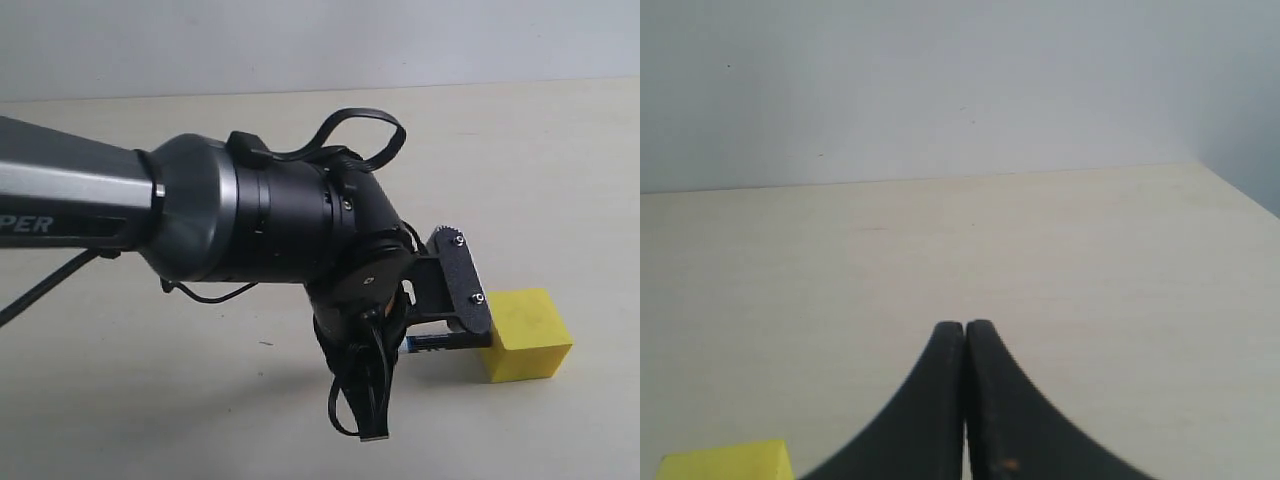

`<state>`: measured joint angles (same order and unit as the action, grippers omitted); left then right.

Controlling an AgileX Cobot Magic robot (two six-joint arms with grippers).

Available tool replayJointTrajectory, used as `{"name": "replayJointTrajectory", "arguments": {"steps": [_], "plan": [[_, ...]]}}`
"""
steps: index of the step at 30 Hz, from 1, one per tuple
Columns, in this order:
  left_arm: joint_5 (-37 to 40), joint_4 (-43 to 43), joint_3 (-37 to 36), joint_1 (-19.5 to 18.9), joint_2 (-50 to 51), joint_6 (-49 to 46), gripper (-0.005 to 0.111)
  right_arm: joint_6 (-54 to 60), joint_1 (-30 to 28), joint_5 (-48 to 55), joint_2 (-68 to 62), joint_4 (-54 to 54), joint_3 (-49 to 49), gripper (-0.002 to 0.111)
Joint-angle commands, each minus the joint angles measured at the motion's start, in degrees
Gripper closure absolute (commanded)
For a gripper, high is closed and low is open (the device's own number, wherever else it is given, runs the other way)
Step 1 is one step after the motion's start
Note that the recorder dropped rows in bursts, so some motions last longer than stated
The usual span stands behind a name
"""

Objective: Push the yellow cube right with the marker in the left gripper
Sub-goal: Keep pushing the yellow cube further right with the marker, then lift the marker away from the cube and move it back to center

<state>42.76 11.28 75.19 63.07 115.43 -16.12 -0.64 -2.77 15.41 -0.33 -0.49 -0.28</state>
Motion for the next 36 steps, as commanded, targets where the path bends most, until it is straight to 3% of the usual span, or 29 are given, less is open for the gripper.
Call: {"name": "replayJointTrajectory", "arguments": {"steps": [1,18,19,24,30,36], "plan": [[5.0,0.17,0.42,-0.13,-0.06,-0.04,0.107,0.25,-0.34,-0.26,0.33,0.1,0.28,0.108],[5.37,1.84,0.42,-2.39,-0.06,4.34,0.107,0.25,-0.34,-0.26,0.33,0.1,0.28,0.108],[5.37,2.31,0.42,-2.66,-0.06,6.18,0.107,0.25,-0.34,-0.26,0.33,0.1,0.28,0.108],[5.73,8.97,0.42,-7.82,-0.42,36.39,0.107,0.25,-0.34,-0.26,0.33,0.1,0.28,0.108],[7.04,3.86,0.42,-13.94,-0.41,56.33,0.107,0.25,-0.34,-0.26,0.33,0.1,0.28,0.108],[6.82,-3.01,0.42,-15.16,-0.41,63.5,0.107,0.25,-0.34,-0.26,0.33,0.1,0.28,0.108]]}}
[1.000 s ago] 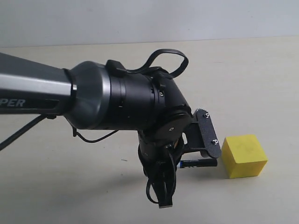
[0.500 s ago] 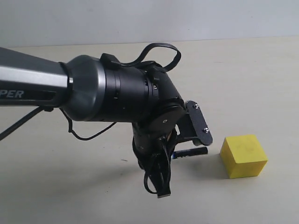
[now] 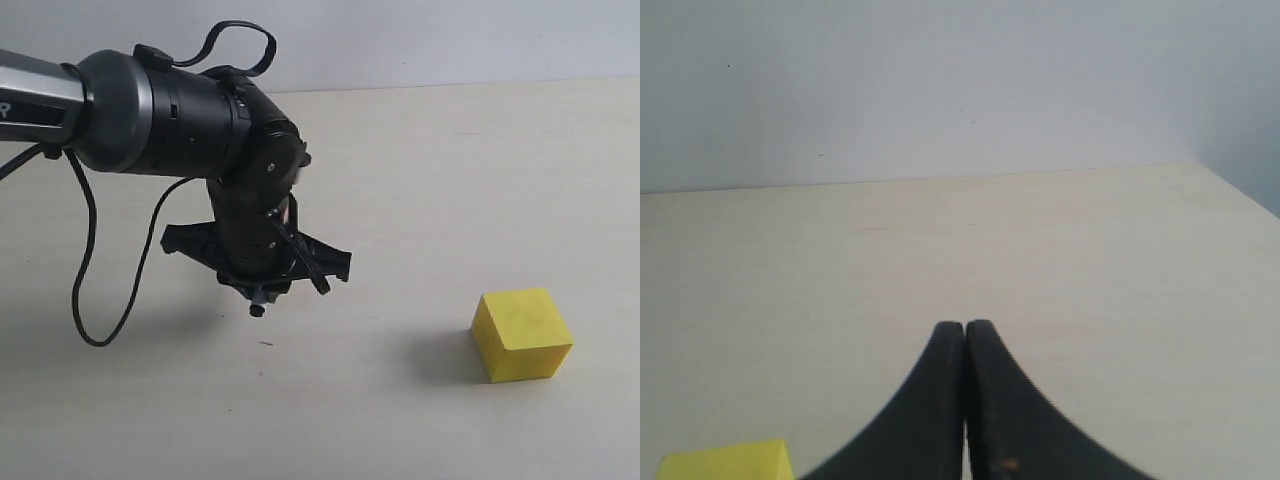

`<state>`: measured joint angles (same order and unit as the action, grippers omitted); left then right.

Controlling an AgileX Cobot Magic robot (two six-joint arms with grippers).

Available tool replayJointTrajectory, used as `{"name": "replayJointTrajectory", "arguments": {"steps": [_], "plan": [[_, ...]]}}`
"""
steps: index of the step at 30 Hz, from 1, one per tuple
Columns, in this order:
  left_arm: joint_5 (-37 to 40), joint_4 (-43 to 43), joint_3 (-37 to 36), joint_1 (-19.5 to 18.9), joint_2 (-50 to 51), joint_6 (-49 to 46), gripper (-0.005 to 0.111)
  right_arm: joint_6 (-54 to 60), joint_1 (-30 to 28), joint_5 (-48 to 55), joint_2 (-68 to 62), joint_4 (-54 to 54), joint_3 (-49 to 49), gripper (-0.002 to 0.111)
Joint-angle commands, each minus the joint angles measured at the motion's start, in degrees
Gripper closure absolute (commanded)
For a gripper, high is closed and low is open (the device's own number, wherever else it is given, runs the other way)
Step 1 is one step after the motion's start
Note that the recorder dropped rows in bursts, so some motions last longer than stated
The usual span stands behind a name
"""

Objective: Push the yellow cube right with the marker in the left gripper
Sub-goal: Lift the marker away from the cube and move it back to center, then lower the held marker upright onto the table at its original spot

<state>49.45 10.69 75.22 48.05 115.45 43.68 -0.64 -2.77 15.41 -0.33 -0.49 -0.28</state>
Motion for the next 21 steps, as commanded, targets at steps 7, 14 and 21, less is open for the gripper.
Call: {"name": "replayJointTrajectory", "arguments": {"steps": [7,14,21], "plan": [[-2.61,-6.32,0.39,-0.14,-0.44,9.14,0.107,0.25,-0.34,-0.26,0.33,0.1,0.28,0.108],[-3.63,-6.32,0.39,-0.14,-0.44,9.27,0.107,0.25,-0.34,-0.26,0.33,0.1,0.28,0.108],[-3.78,-8.72,0.39,-0.14,0.29,9.3,0.107,0.25,-0.34,-0.26,0.33,0.1,0.28,0.108]]}}
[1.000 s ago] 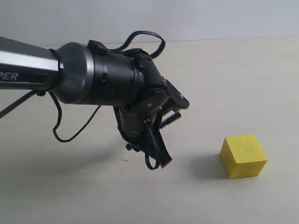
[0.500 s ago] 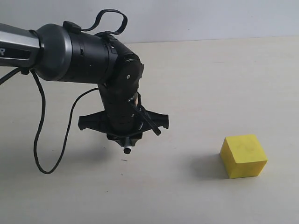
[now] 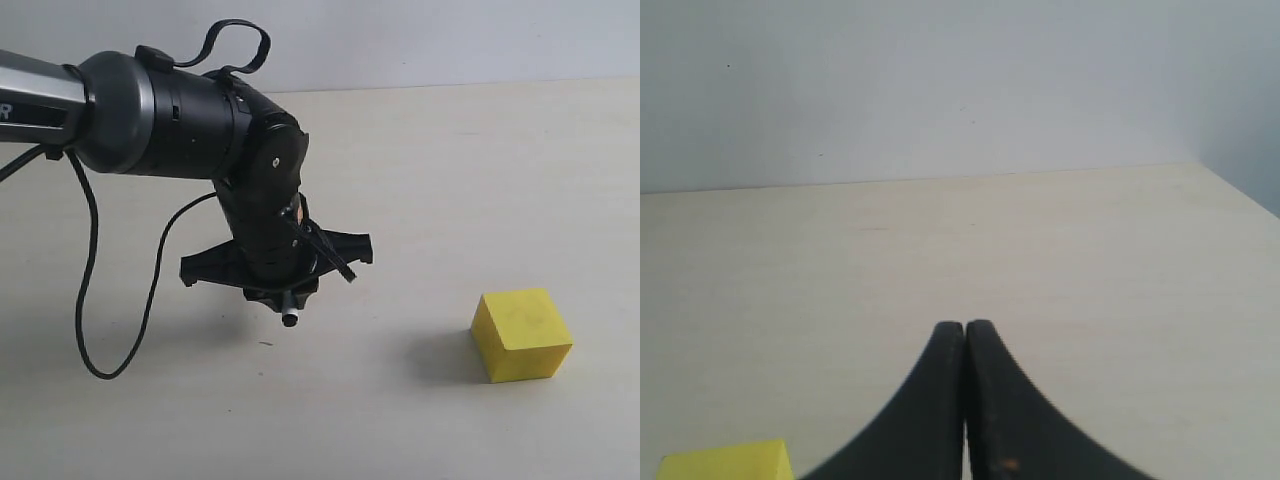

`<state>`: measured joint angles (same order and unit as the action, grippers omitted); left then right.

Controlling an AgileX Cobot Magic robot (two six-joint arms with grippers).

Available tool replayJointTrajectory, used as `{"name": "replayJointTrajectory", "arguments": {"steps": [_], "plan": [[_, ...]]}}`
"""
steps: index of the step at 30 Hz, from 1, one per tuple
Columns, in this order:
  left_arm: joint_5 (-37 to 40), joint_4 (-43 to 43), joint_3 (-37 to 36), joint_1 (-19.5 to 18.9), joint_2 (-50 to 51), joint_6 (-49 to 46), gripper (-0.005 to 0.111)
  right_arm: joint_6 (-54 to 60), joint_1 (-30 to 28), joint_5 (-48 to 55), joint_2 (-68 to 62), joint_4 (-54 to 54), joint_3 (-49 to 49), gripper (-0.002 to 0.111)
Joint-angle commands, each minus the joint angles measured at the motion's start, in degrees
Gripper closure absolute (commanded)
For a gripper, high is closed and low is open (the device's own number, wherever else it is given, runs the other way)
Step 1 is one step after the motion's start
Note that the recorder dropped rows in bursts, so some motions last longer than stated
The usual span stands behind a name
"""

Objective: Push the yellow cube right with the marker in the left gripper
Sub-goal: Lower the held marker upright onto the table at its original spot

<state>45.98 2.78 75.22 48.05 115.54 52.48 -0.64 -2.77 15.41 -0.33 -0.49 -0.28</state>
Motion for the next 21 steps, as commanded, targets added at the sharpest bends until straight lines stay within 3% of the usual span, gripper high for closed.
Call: {"name": "replayJointTrajectory", "arguments": {"steps": [1,21], "plan": [[-0.3,-0.8,0.39,-0.14,0.2,0.5,0.107,0.25,-0.34,-0.26,0.33,0.1,0.28,0.108],[-1.39,-4.19,0.39,-2.16,0.18,-3.24,0.107,0.25,-0.34,-0.26,0.33,0.1,0.28,0.108]]}}
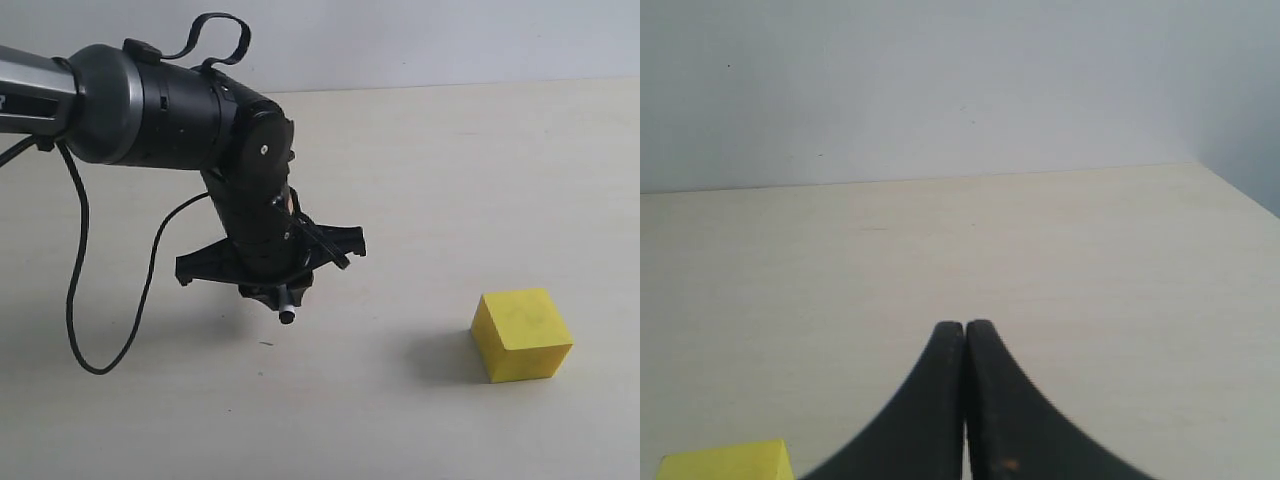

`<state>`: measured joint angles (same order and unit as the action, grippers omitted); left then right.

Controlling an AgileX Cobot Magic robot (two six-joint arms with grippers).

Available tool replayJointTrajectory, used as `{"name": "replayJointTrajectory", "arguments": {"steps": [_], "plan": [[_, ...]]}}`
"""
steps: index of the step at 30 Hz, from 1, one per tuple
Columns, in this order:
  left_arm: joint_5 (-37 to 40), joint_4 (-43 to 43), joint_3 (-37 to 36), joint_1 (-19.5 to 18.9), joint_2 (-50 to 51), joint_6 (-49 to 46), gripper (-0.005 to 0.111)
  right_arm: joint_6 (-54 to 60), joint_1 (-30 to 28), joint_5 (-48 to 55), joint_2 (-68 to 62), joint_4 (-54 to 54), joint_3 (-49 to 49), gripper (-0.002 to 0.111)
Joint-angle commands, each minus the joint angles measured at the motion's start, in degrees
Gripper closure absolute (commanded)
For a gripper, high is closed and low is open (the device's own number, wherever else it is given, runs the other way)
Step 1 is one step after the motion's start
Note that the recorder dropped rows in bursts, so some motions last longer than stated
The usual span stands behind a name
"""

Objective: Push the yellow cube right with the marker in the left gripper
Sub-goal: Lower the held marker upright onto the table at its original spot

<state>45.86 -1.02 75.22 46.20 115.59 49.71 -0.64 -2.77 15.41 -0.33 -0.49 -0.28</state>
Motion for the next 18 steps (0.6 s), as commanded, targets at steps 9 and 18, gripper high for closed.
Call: {"name": "replayJointTrajectory", "arguments": {"steps": [9,18], "plan": [[-1.57,-0.85,0.39,-0.32,2.87,-1.48,0.107,0.25,-0.34,-0.26,0.33,0.1,0.28,0.108],[-3.84,-0.85,0.39,-0.32,3.12,-1.48,0.095,0.25,-0.34,-0.26,0.33,0.1,0.28,0.108]]}}
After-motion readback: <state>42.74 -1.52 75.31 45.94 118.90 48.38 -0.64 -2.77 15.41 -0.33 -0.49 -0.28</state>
